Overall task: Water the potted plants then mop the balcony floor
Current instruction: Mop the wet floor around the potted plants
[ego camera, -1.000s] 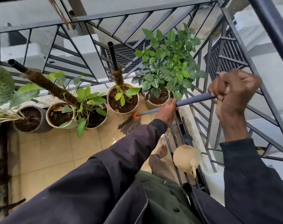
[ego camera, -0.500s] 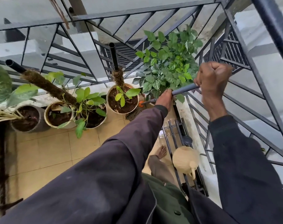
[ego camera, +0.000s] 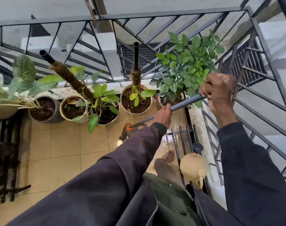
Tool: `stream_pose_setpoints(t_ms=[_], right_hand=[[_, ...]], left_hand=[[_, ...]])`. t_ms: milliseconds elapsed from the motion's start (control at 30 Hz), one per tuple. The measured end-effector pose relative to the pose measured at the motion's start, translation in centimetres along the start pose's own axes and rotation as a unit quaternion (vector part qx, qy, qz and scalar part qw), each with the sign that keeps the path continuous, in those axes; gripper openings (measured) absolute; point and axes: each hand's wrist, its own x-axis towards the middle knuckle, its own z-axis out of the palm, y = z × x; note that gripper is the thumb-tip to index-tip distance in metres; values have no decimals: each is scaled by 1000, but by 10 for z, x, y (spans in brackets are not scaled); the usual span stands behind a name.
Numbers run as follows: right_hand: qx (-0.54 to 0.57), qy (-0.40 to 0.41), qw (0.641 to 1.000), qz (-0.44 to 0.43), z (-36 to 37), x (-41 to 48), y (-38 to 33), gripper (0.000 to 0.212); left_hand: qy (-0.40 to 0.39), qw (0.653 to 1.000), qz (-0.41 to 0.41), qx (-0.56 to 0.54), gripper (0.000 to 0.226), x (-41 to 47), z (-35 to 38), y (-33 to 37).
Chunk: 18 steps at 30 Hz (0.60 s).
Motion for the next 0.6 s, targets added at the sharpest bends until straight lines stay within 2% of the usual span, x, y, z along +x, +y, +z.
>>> stream_pose_setpoints(t_ms=[133,267,467,600], right_hand=[[21,-51,998,32,19,-27,22,47],[48,-112,990,65,30,-51,18,48],[91,-171,981,21,70,-81,-28,33],[99,-180,979,-17,108,-93,-48,35]], left_hand=[[-9,999,-32,-10,13,-38,6,-36],[-22,998,-50,-12,22,-58,0,-56],[50,997,-31,-41,18,-68,-31,-66],[124,989,-30,-69,20,-60,-58,-71]])
